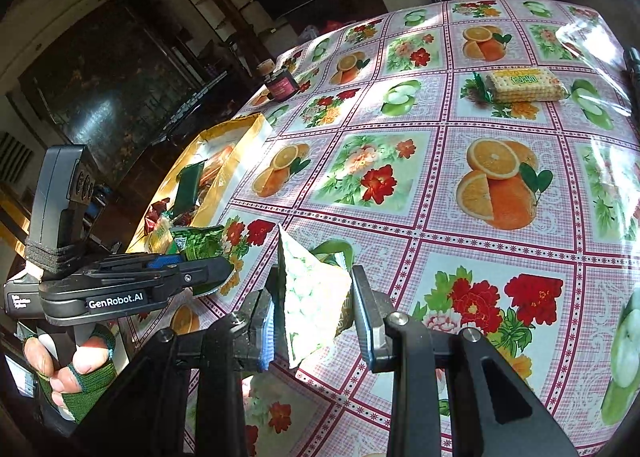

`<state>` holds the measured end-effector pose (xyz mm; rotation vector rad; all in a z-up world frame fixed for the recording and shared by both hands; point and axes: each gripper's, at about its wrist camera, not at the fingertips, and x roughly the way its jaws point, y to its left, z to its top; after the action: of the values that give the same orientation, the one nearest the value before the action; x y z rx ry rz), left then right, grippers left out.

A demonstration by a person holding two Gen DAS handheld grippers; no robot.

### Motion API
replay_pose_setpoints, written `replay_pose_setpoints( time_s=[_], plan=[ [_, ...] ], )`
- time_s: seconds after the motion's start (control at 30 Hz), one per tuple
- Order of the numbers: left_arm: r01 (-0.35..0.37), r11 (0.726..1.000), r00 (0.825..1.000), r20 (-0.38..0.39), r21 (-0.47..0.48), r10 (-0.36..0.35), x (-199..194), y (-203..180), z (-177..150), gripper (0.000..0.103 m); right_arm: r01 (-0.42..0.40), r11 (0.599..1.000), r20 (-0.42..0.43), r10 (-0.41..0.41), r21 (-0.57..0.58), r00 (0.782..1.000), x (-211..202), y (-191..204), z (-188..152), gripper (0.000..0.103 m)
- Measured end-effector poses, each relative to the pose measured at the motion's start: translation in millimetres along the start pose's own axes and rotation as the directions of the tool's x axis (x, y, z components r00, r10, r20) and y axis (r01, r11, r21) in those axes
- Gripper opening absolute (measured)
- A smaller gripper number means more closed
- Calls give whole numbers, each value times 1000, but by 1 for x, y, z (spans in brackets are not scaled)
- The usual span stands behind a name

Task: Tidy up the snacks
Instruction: 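Carry the green garlic-pea bag over the yellow tray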

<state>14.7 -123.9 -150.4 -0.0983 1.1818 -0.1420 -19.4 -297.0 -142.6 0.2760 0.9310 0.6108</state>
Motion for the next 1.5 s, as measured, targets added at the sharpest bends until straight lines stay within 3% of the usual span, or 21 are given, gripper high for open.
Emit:
replay_pose_setpoints(
  time_s=[0.6,0.87,1.17,1.5],
  plan=[
    [-36,999,999,39,-12,37,-20,22,-11,32,-23,999,-48,20,-48,999,19,31,-3,32],
    [-64,994,994,83,-88,72,-42,65,-9,32,-60,995,-71,53,-86,996,36,55,4,32],
    [-125,969,979,132,-215,156,-66,131,0,32,-141,976,-91,127,-166,988,67,107,28,32],
    [-177,947,965,142,-268,221,-62,176,35,32,-193,951,-148,160,-241,976,121,161,47,32]
  ],
)
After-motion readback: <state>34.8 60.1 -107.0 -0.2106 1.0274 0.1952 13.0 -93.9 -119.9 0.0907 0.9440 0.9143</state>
